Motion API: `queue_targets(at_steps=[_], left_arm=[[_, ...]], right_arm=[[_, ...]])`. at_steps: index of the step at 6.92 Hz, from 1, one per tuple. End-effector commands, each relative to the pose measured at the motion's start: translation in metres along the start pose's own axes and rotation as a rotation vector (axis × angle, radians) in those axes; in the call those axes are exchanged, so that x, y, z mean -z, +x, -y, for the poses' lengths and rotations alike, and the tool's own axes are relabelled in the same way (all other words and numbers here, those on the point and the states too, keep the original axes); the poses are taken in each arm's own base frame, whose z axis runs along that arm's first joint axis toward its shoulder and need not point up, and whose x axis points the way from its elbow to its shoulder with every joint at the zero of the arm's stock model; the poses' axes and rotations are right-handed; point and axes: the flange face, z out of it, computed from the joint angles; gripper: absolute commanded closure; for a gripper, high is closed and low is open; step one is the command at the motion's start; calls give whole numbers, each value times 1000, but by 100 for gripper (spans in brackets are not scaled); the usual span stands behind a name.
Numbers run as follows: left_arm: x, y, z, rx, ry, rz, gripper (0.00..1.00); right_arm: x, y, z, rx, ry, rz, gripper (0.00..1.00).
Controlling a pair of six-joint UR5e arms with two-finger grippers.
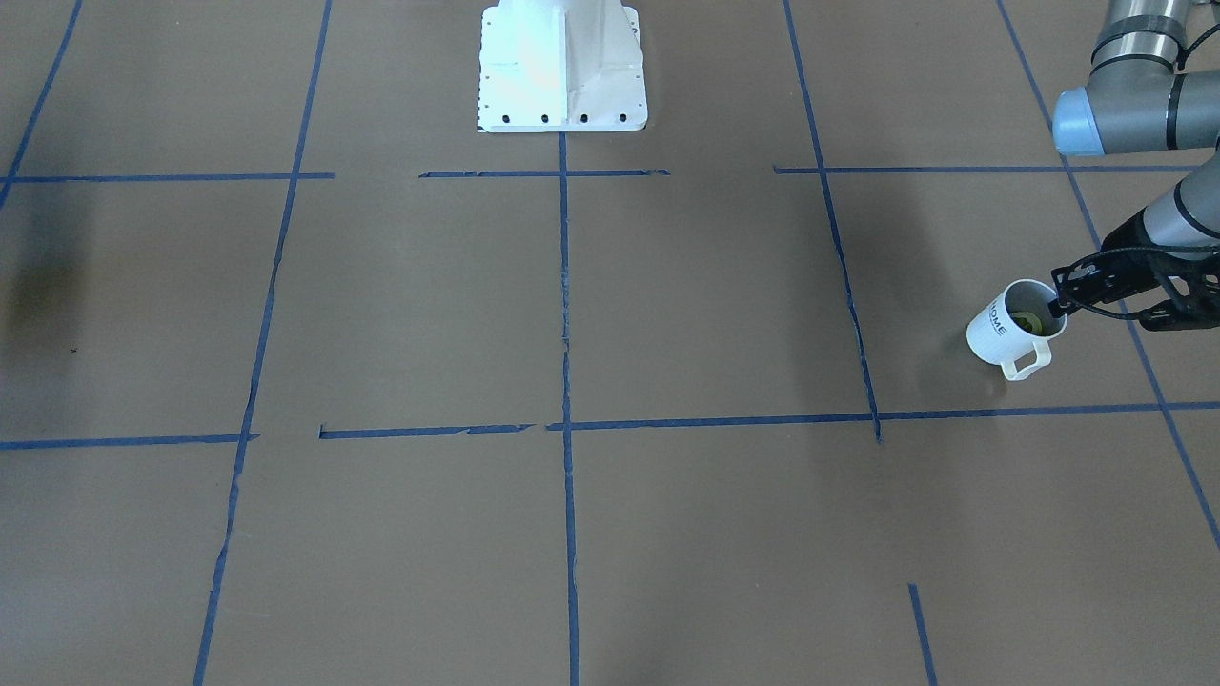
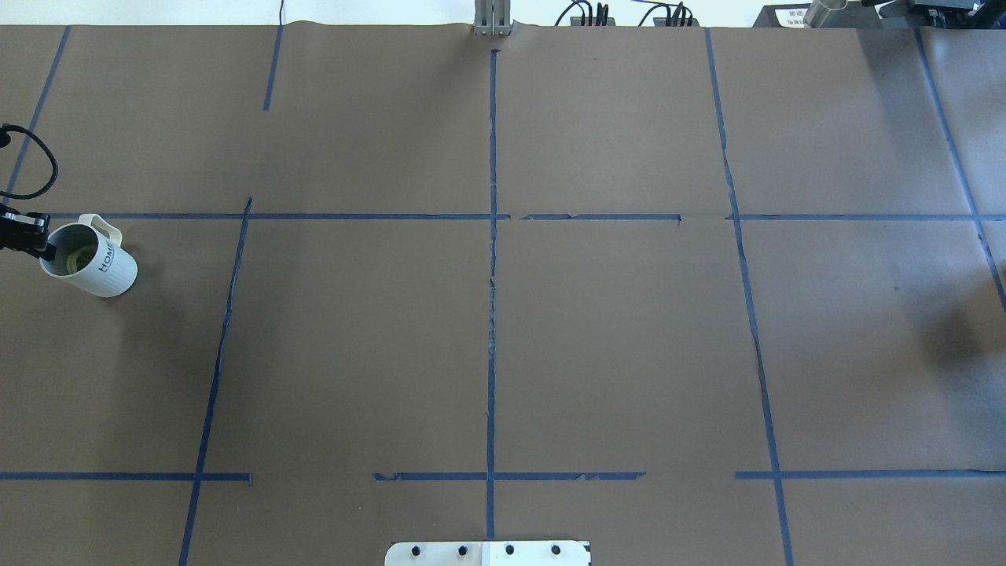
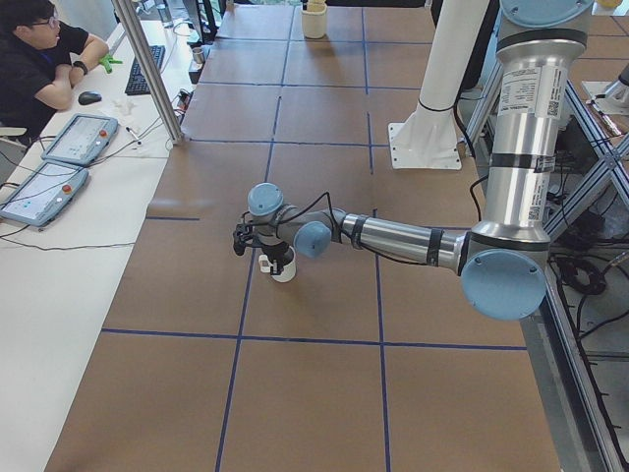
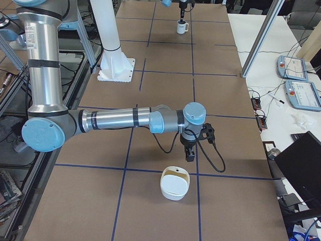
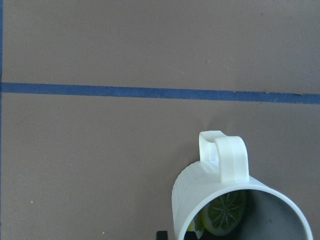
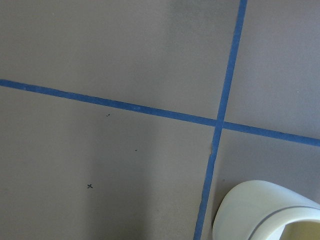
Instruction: Left arm hands cup to right arm to dump lemon
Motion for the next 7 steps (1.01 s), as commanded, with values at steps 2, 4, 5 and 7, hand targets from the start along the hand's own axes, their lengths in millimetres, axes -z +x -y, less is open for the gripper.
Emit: queue_targets(at_steps=[2, 4, 5, 7], left_arm=[[31, 28, -8, -15, -29, -101, 100], [86, 57, -6, 46, -24, -78, 100], [103, 80, 8, 69, -34, -67, 100], [125, 118, 26, 163, -27, -74, 100]], right_arm=[[12, -11, 4, 21, 24, 10, 0], [33, -41, 13, 128, 117, 27, 0], [26, -66, 20, 207, 139, 76, 0], [37, -150, 66, 339, 206, 119, 0]])
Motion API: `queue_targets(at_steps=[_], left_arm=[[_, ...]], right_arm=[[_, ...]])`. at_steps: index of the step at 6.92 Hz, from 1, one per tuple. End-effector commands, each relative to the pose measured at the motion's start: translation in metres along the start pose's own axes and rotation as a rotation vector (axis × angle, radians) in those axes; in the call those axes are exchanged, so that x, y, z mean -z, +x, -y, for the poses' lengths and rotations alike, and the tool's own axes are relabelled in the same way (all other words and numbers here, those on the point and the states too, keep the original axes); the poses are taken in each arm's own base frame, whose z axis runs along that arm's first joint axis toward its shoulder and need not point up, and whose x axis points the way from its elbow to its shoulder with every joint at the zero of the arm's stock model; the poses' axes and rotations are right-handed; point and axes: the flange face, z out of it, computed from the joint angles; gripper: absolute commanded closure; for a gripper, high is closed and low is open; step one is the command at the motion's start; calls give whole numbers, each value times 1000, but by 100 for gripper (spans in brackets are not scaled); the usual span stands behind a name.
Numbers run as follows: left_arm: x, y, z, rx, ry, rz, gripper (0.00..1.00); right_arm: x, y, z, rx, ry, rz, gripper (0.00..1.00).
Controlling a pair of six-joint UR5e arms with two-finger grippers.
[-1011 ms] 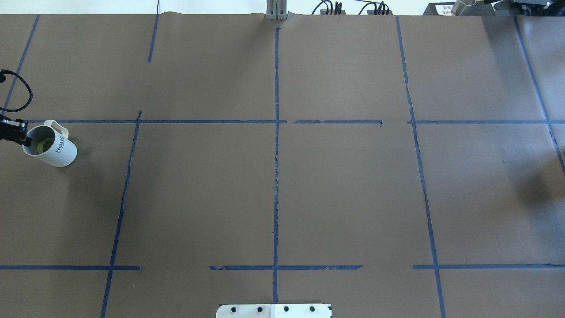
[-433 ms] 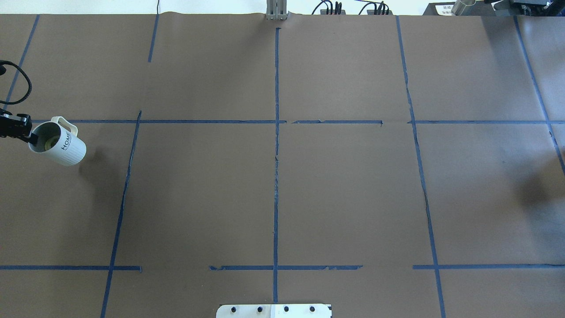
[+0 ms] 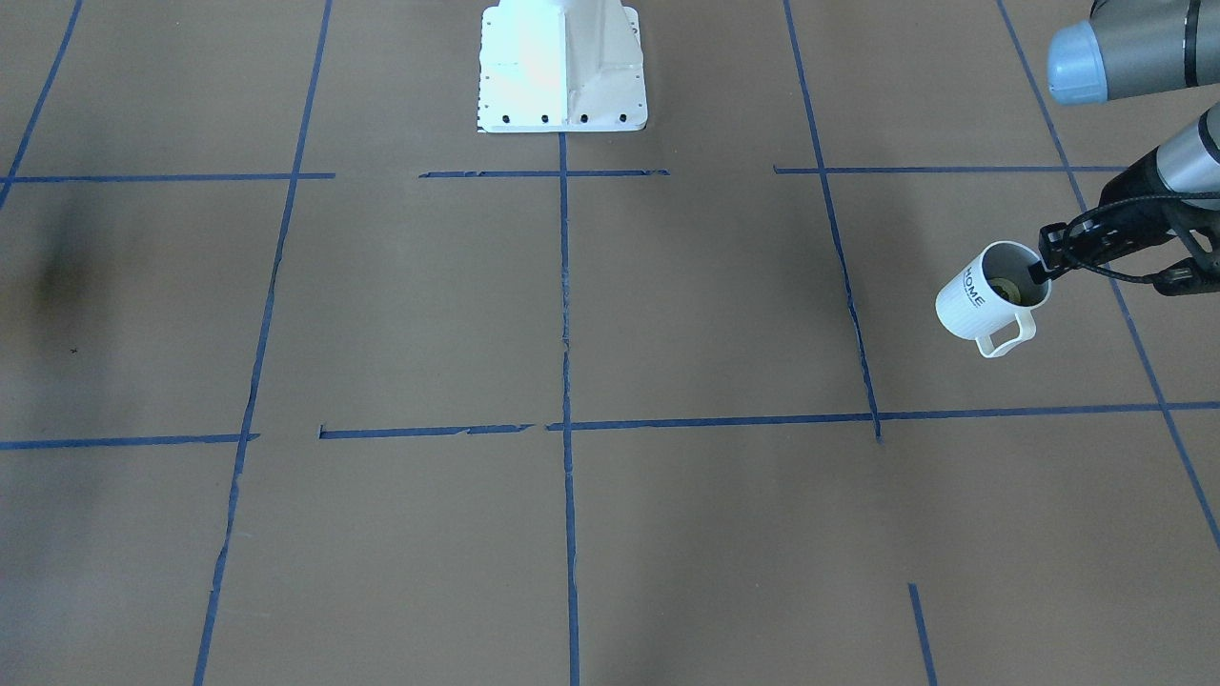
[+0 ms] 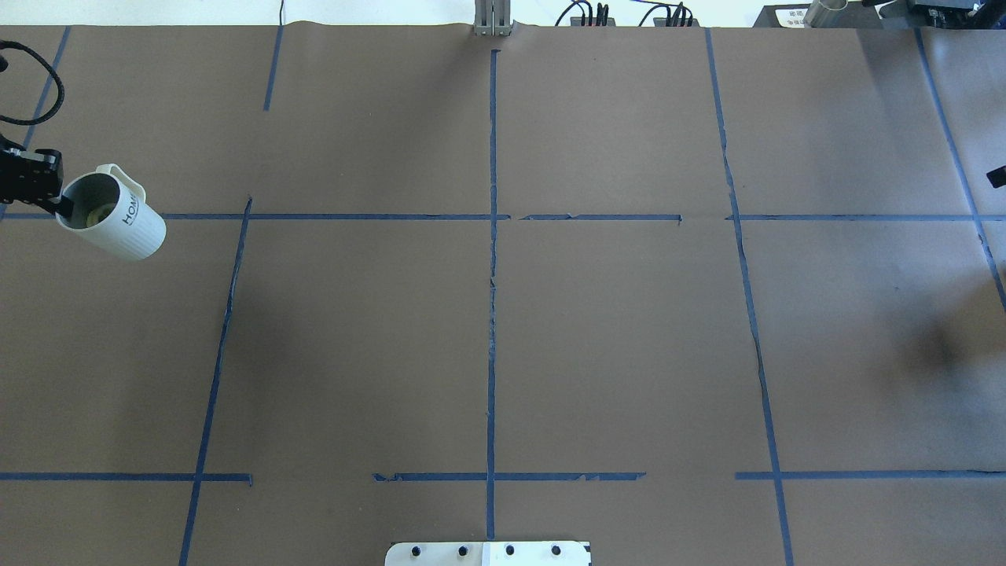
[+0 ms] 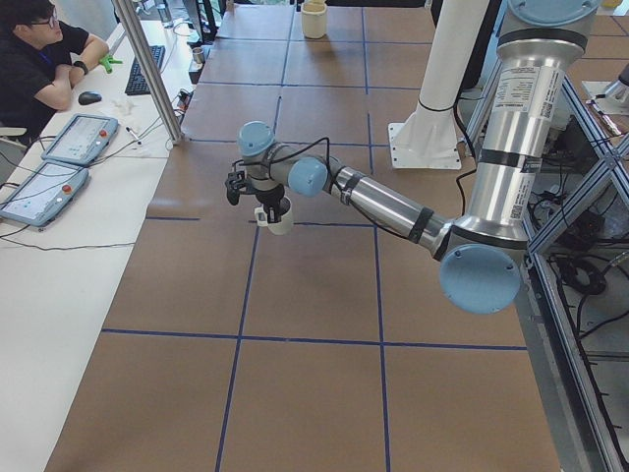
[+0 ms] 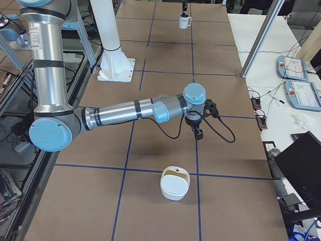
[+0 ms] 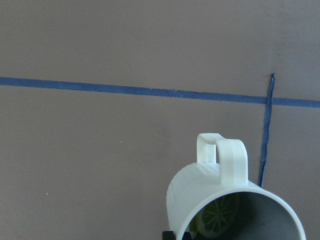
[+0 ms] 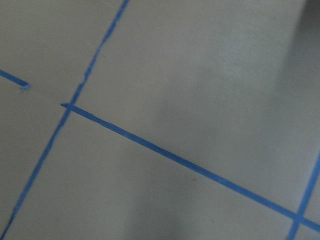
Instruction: Left arm hands cup to right arm to dump lemon
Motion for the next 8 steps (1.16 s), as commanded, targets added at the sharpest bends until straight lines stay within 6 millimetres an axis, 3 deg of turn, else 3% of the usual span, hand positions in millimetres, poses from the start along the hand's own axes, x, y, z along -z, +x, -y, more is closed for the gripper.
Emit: queue_targets(at_steps=[1, 2, 3, 4, 6, 7, 8], left_arm=[[17, 40, 9, 94, 15, -18, 100], [23, 54, 11, 138, 21, -31, 100], [25, 74, 11, 190, 22, -43, 100], [21, 102, 8, 206, 1, -41, 100], [41, 162, 13, 253, -24, -29, 100], [38, 190, 7, 278, -37, -38, 100], [44, 220, 10, 309, -38, -54, 100]], right_arm=[[-17, -89, 80, 146, 45, 64, 0], [-27, -129, 104, 203, 46, 103, 0], [-21, -165, 122, 128, 67, 133, 5], [-27, -205, 131, 105, 161, 151, 5], [-74, -288, 126, 20, 384, 141, 5], [-90, -322, 121, 22, 457, 111, 5], [-88, -366, 111, 49, 545, 92, 2]])
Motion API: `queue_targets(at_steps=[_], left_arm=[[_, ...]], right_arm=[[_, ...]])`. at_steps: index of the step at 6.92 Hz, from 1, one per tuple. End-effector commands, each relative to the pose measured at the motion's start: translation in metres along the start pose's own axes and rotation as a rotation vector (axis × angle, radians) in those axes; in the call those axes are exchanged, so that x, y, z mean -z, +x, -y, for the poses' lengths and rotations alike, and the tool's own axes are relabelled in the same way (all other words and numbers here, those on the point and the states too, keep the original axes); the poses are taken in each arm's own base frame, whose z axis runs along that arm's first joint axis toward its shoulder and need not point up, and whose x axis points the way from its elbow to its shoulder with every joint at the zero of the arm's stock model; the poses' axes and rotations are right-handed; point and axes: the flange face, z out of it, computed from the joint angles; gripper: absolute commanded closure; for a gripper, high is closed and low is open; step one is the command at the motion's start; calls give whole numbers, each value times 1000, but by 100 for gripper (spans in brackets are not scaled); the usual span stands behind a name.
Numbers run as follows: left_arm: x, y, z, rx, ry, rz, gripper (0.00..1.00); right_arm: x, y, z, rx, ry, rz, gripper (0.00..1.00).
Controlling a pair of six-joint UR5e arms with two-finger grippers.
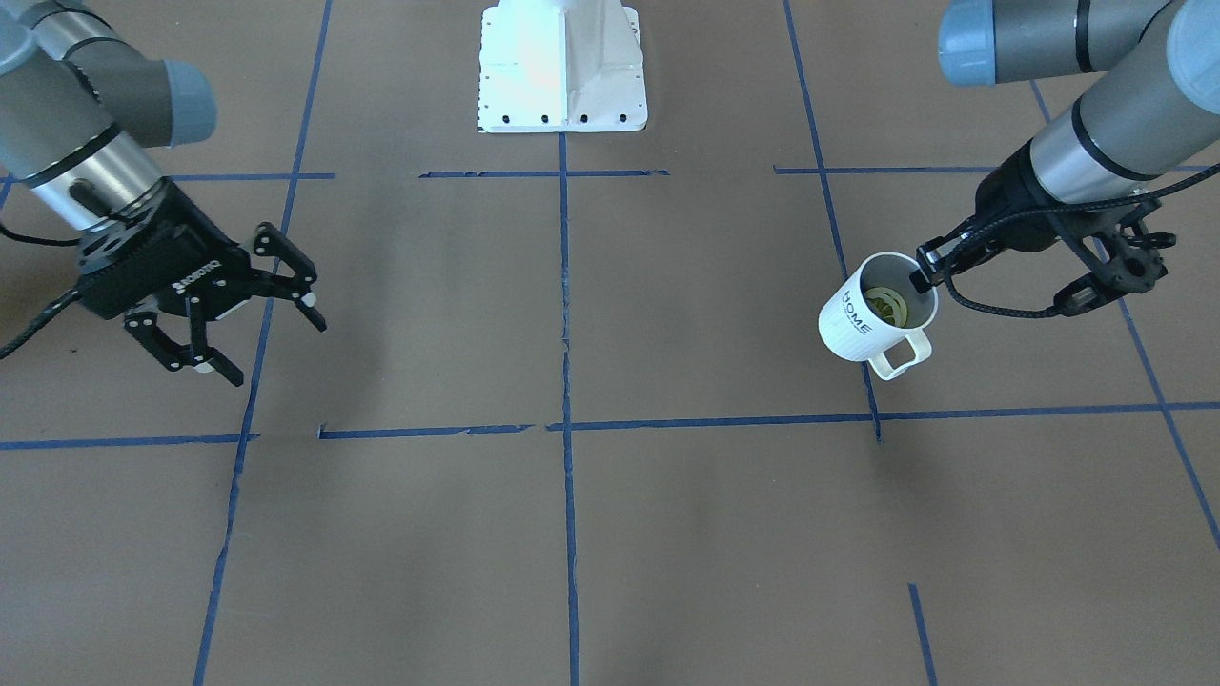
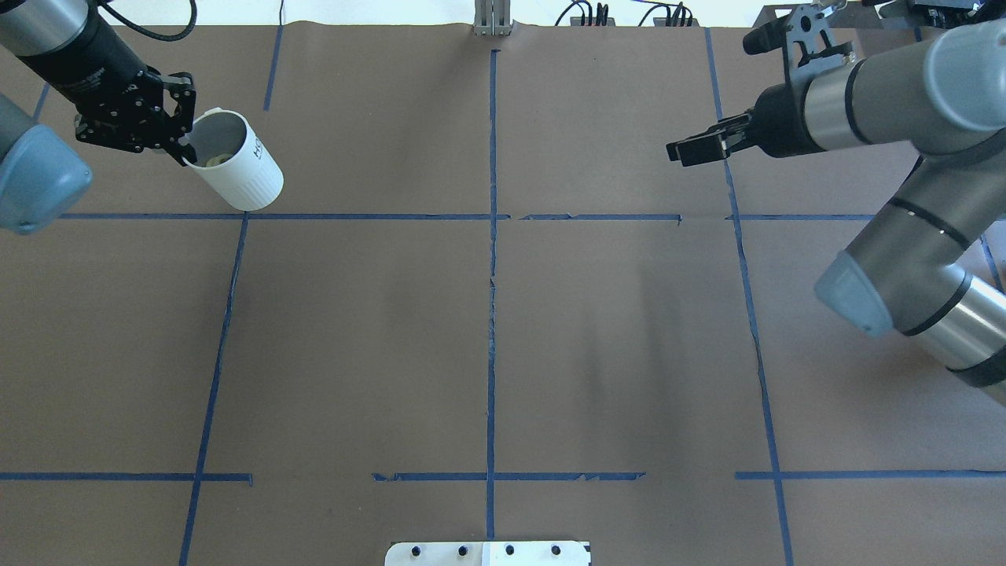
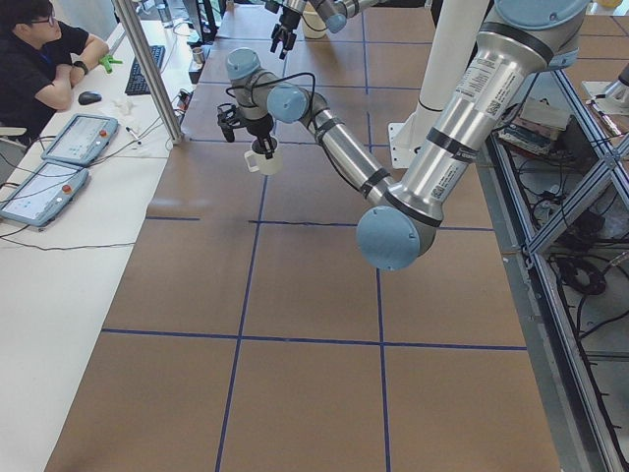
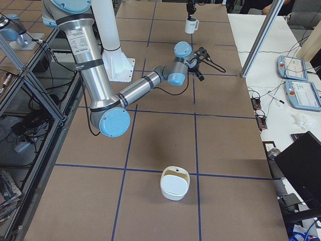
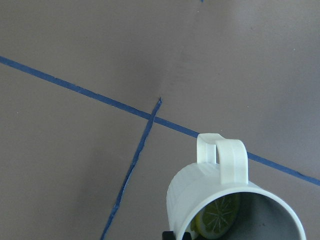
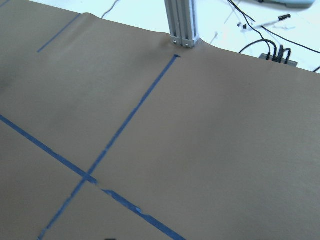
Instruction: Left arm hands cup to right arm to dump lemon
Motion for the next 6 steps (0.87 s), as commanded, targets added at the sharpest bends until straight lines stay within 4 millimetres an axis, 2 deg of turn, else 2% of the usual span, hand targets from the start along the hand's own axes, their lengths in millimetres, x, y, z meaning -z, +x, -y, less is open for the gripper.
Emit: queue_targets(at_steps=[1, 2, 4, 5, 6], left_arm=[[-2, 60, -15, 55, -19, -13, 100], [-5, 85, -15, 72, -27, -11, 100], [-4, 127, -18, 100, -36, -11, 100], [-3, 145, -19, 120, -39, -12, 100], [0, 173, -17, 146, -42, -10, 100]], right_arm=[[-4, -88, -23, 29, 172, -22, 1], [-5, -118, -36, -20, 218, -24, 1], [-4, -193, -80, -34, 357, -90, 1], [-2, -215, -96, -32, 381, -93, 1], [0, -237, -102, -38, 402, -84, 1]])
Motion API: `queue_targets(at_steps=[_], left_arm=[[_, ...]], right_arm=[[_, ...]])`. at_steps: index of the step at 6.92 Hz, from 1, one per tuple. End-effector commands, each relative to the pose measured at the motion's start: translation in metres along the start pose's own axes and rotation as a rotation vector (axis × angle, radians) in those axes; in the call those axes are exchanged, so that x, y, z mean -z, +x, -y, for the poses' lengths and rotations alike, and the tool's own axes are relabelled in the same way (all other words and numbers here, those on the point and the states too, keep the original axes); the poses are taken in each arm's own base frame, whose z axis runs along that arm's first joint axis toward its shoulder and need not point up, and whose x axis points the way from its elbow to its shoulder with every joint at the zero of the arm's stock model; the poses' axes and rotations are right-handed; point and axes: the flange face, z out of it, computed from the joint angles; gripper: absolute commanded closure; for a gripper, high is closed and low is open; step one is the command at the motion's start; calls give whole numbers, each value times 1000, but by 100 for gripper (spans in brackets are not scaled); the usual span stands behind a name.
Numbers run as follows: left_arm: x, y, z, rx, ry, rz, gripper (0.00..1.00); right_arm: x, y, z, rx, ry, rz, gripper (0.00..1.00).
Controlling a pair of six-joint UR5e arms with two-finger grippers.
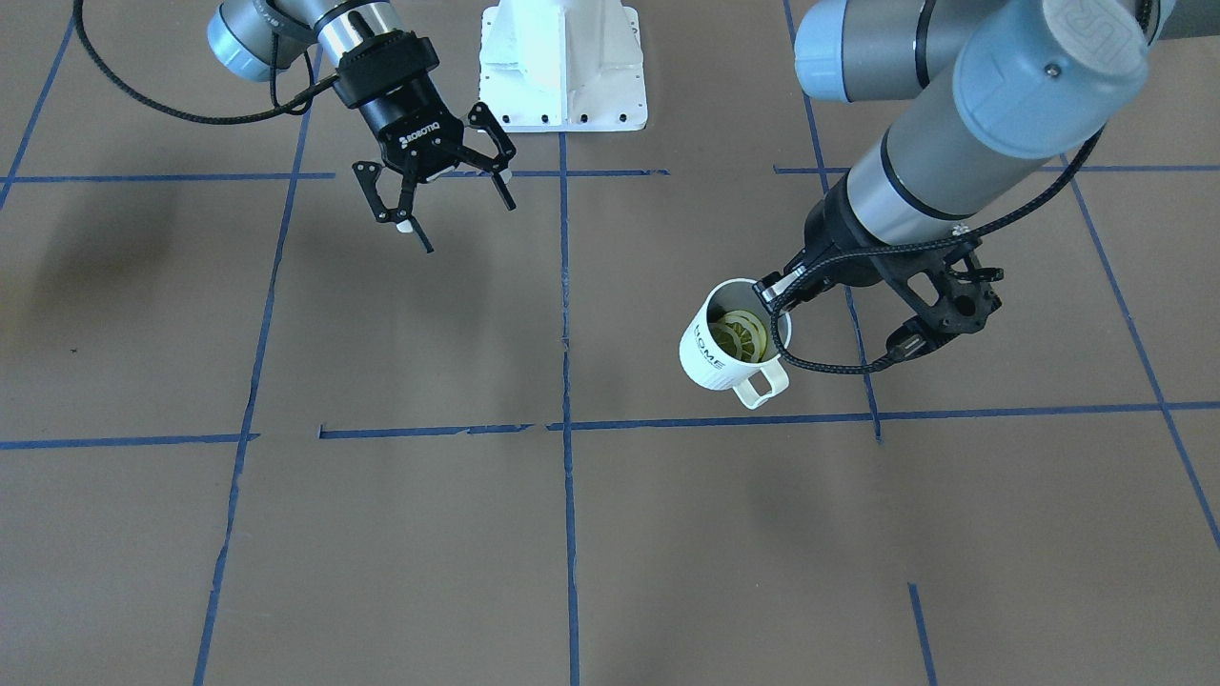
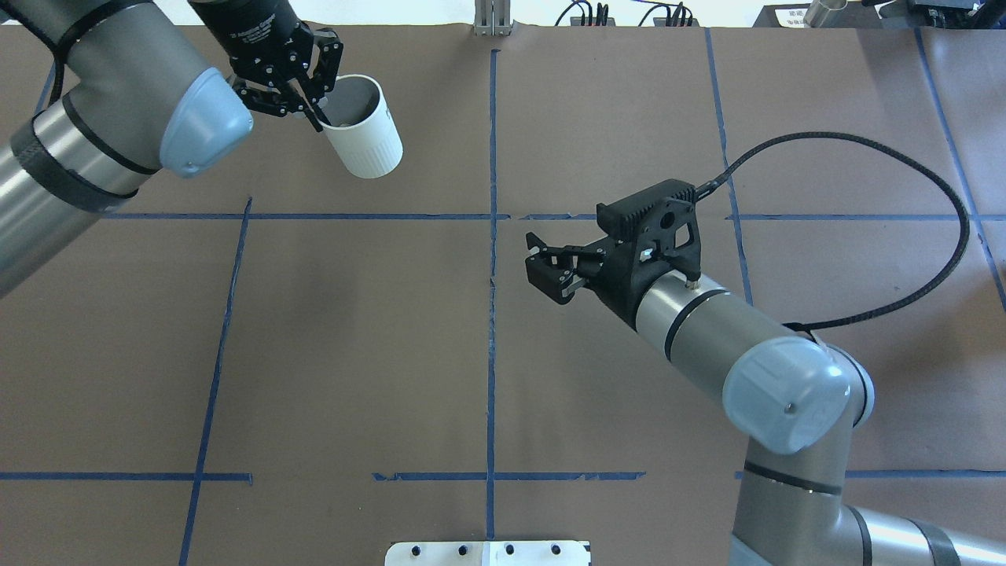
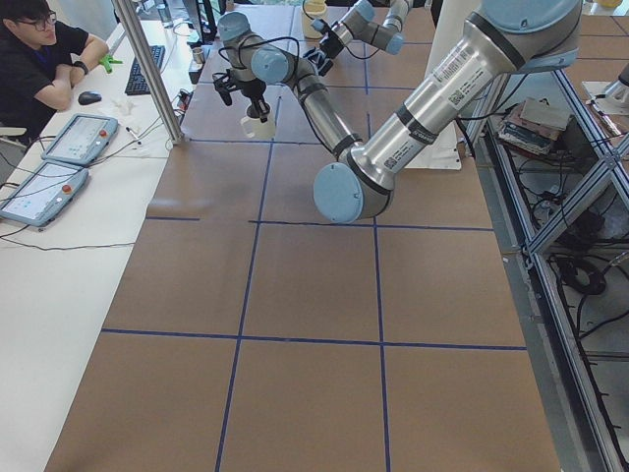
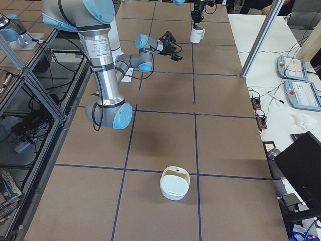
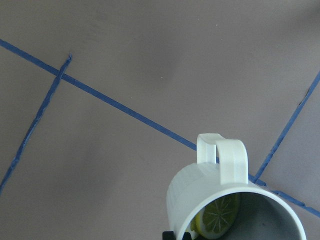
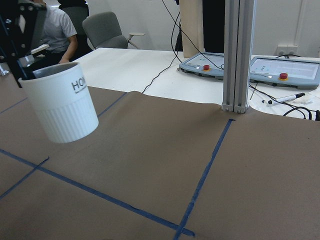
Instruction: Left arm hands cup to right arm to dump lemon
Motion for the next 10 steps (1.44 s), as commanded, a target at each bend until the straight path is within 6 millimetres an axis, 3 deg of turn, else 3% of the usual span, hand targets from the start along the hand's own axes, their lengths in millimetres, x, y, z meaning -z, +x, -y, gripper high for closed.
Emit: queue_targets(at_steps=[1, 2, 3, 5, 10], left_arm=[[-7, 48, -21, 34, -23, 8, 100], [-13, 62, -39, 32, -28, 10, 100], [-10, 74, -44, 32, -30, 6, 100], [-21, 80, -68, -4, -63, 7, 100], [-1, 75, -99, -71, -121, -43, 100]], right_arm=[[9, -48, -14, 17, 43, -51, 1], [8, -72, -14, 58, 47, -111, 1], [11, -82, -23, 77, 71, -147, 1], [11, -84, -24, 78, 75, -150, 1], [11, -84, -25, 73, 75, -143, 1]])
